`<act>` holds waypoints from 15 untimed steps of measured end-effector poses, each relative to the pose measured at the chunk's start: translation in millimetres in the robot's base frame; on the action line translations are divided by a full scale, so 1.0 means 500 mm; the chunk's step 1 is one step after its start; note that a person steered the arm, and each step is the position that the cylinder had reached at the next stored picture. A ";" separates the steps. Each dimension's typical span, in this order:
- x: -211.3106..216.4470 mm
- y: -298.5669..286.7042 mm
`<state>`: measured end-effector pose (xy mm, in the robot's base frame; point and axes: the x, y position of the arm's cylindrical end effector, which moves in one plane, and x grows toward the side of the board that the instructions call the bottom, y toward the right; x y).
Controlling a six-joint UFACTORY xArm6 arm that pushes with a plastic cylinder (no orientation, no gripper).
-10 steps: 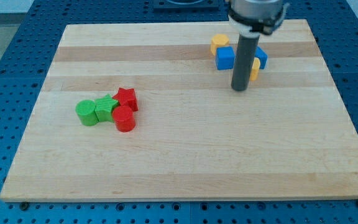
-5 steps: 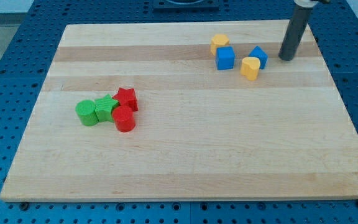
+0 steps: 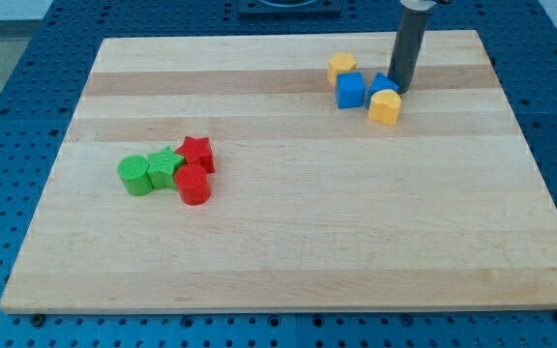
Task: Form a group of blue blocks and yellow blocks
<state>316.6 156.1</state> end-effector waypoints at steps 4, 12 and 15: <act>-0.220 0.053; -0.187 -0.275; -0.120 -0.296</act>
<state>256.8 8.2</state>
